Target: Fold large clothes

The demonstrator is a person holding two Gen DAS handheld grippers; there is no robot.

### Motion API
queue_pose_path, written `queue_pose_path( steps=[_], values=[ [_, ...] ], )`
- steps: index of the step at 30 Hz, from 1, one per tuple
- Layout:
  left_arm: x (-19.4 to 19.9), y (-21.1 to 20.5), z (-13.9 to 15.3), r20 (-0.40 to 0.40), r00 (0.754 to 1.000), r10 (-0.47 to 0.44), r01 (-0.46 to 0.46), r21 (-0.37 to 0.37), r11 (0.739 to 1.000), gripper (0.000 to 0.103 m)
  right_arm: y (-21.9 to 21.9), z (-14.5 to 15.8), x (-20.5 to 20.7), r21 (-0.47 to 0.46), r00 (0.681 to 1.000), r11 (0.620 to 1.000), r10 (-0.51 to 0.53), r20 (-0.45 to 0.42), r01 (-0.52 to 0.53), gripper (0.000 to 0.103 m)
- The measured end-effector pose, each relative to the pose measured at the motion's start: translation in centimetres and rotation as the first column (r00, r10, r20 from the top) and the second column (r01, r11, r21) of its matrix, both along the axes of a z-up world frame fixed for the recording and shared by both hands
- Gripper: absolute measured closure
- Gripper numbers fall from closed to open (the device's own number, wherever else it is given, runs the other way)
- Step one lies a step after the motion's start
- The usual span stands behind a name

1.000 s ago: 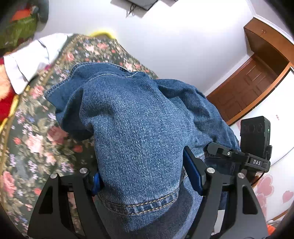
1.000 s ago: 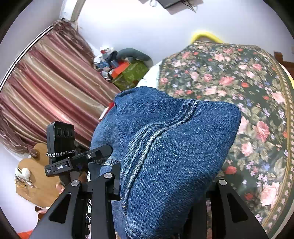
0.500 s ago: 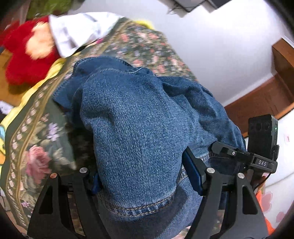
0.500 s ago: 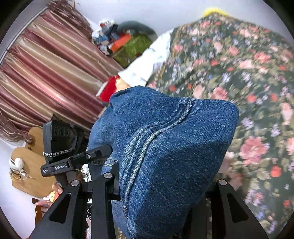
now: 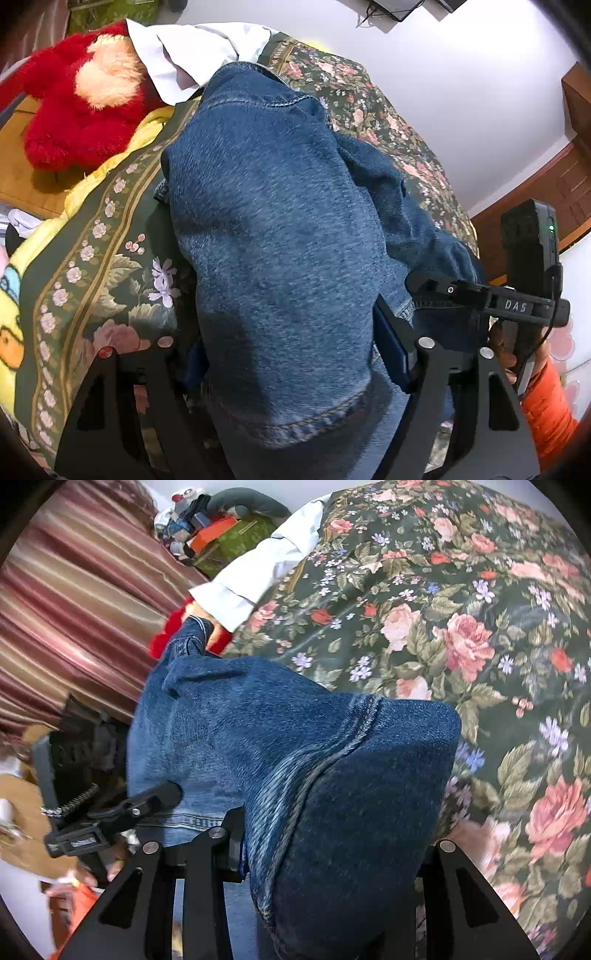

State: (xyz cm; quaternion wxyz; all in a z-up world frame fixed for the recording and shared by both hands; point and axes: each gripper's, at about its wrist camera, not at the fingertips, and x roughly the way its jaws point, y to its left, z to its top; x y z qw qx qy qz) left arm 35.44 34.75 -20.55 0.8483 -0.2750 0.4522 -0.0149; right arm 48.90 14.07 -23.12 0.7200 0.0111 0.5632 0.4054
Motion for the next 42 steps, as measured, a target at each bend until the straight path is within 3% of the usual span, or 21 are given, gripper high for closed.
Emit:
queue_pose_path(
  steps=[3,6,11,15,17,21,23,27,31,33,35,37,42],
  values=[
    [0.4,0.3,-1.4,-0.023,1.0,0.016,-0.017,-0.049,0.999,0.023,0.2,-0.8,-0.3,-0.065,0.999,0.998,-0.002,0.053,0.005,0.064],
    [0.5,-0.1,-1.3,-0.025,0.999,0.026,-0.027,-0.031,0.999,0.023,-0.1,-0.7,-0.2,-0.082,0.998,0.997,-0.007,0.059,0.012,0.058],
    [-0.5,-1.8,1.2,-0.03,0.998,0.057,-0.053,0.101,0.993,0.023,-1.7,1.2,-0.9,-0.133,0.996,0.991,0.002,0.092,0.01,0.054],
    [-2.5,-3.3,4.8,0.031,0.997,0.066,-0.072,0.263,0.962,0.027,-3.5,3.5,-2.1,-0.138,0.988,0.99,0.002,0.155,0.02,0.054],
    [-3.8,-3.6,6.6,0.075,0.996,0.052,-0.073,0.304,0.95,0.027,-4.5,5.2,-3.1,-0.133,0.977,0.991,0.001,0.214,0.028,0.054],
    [-5.2,-4.6,8.7,0.125,0.992,0.015,-0.054,0.314,0.948,0.027,-5.7,8.3,-5.8,-0.131,0.926,0.99,0.004,0.377,0.049,0.054],
    [-5.7,-5.6,8.8,0.129,0.992,-0.006,-0.041,0.357,0.933,0.027,-6.3,9.6,-7.1,-0.103,0.903,0.994,0.004,0.43,0.045,0.053],
    [-6.0,-8.1,6.8,0.077,0.996,-0.045,0.008,0.426,0.905,0.027,-5.6,8.8,-8.8,-0.095,0.928,0.995,0.063,0.368,-0.03,0.053],
    [-6.4,-9.5,2.9,-0.032,0.998,-0.046,0.056,0.49,0.87,0.026,-4.1,2.7,-9.7,-0.251,0.957,0.961,0.174,0.232,-0.114,0.053],
    [-7.1,-9.3,1.1,-0.063,0.997,-0.035,0.061,0.484,0.873,0.022,-4.2,0.3,-10.2,-0.298,0.955,0.945,0.203,0.216,-0.133,0.053],
    [-8.2,-8.8,0.6,-0.071,0.997,-0.036,0.064,0.445,0.893,0.021,-4.9,0.0,-10.7,-0.291,0.946,0.946,0.217,0.241,-0.143,0.053],
    [-9.1,-8.5,0.8,-0.067,0.997,-0.04,0.065,0.437,0.897,0.02,-5.4,0.4,-11.2,-0.299,0.937,0.94,0.242,0.251,-0.163,0.053],
    [-10.1,-8.6,2.5,-0.057,0.998,-0.005,0.036,0.553,0.833,0.02,-6.4,1.7,-11.8,-0.371,0.916,0.914,0.282,0.286,-0.165,0.053]
  ],
)
